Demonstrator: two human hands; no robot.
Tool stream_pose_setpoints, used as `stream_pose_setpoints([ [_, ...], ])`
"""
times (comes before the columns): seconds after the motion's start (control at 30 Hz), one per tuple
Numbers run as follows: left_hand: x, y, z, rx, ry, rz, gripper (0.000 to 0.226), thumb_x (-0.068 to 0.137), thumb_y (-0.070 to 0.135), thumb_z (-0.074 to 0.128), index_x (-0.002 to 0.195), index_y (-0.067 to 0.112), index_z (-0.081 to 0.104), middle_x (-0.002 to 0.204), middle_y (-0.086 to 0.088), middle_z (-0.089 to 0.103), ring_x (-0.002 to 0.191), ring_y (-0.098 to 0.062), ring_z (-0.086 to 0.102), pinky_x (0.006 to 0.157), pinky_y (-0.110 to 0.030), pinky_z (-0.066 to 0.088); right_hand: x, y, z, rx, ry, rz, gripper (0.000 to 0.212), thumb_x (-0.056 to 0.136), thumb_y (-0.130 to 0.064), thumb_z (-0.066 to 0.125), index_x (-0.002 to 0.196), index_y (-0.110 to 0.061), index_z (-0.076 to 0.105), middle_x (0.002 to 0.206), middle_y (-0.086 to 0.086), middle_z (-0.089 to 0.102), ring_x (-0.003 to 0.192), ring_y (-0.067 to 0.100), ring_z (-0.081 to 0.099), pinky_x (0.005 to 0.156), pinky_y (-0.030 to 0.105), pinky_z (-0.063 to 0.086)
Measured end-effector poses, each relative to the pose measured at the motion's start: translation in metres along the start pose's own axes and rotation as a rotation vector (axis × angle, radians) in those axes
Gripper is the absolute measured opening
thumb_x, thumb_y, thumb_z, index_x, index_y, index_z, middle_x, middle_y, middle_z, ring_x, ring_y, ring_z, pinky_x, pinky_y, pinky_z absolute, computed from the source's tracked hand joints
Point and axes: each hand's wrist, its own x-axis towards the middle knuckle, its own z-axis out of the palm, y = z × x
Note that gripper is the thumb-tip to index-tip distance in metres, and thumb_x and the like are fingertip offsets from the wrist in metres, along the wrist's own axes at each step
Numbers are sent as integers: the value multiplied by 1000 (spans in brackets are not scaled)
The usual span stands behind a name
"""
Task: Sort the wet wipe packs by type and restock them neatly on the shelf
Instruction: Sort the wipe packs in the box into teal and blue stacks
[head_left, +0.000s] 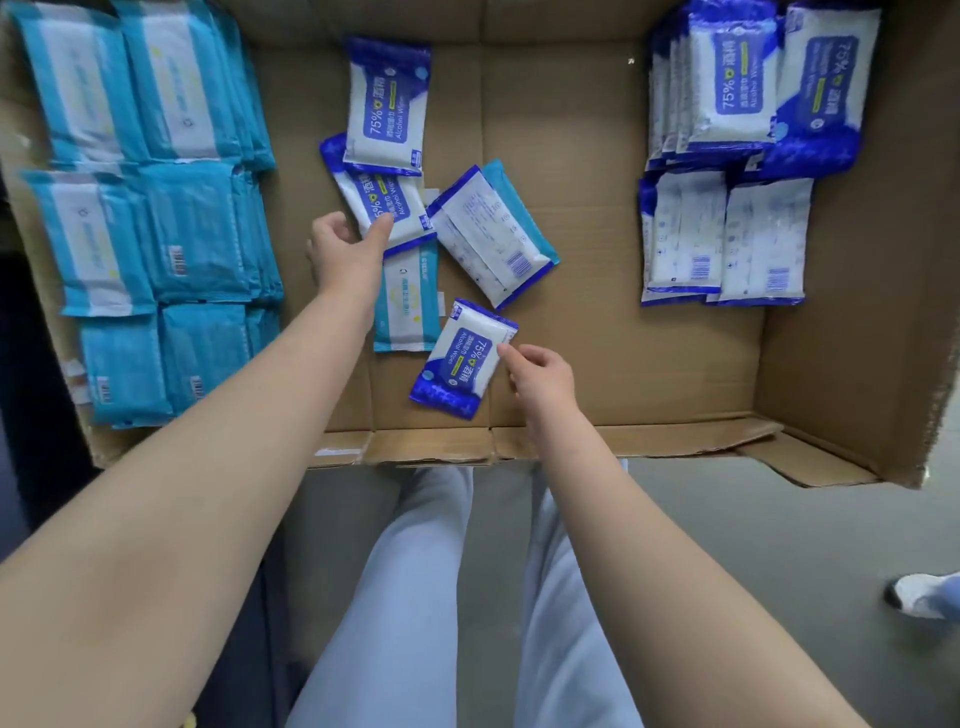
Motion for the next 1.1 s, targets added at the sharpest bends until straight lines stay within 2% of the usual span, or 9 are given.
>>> stream_pose_setpoints([
  [0.1,15,9,6,-7,-53,-52,42,90,42,68,120,21,48,111,6,58,86,-3,59,68,-19,48,0,9,17,-2,26,16,31,88,-27,75,109,-12,57,105,3,67,81,7,63,72,26,55],
  [0.23,30,10,8,-40,-16,-95,25,92,32,67,109,20,51,113,0,65,87,-10,65,73,-28,57,5,10,28,-61,95,13,32,86,-29,76,104,-15,55,106,1,65,93,12,64,74,32,59],
  [0.33,30,7,5,-39,-41,-94,22,93,30,66,107,21,51,105,3,64,82,-6,65,66,-24,56,11,13,28,-56,137,-39,27,84,-28,78,95,-16,56,92,-3,66,83,8,65,64,27,55],
  [0.47,21,-7,-3,-87,-11,-48,18,92,27,66,102,21,53,101,5,65,84,-7,66,66,-21,54,10,22,26,-67,194,-125,13,88,-23,74,83,-18,63,83,-8,67,76,6,62,65,25,52],
  [0.57,7,-21,-14,-187,10,-73,19,94,24,64,107,18,52,100,5,63,82,-6,64,62,-15,50,5,25,21,23,139,-187,18,90,-18,71,76,-20,60,81,-8,66,75,5,61,74,30,55],
  [0.73,-33,-44,-31,-332,-19,-117,24,95,13,62,115,13,49,102,0,66,80,-6,66,64,-18,53,-9,15,-7,177,83,-265,19,94,-12,65,82,-17,51,78,-1,64,67,4,59,59,17,48],
  [0.87,-71,-54,-24,-381,-147,-127,31,96,7,59,124,11,46,113,-2,68,88,-7,69,80,-28,57,-17,-4,-46,342,112,-283,15,97,-6,58,104,-13,47,88,-1,67,75,4,64,57,15,49],
  [0.97,-96,-51,0,-382,-245,-146,40,96,7,59,133,13,47,114,-1,68,93,-11,69,79,-28,57,-17,-24,-82,407,144,-318,17,99,-5,55,111,-14,47,94,1,67,77,5,66,57,16,51],
  [1.1,-126,-31,52,-337,-356,-130,31,97,8,57,126,19,50,115,-1,66,98,-12,68,83,-29,57,-10,-55,-138,424,215,-384,16,100,-8,54,115,-14,49,93,-6,64,74,2,65,52,13,49],
])
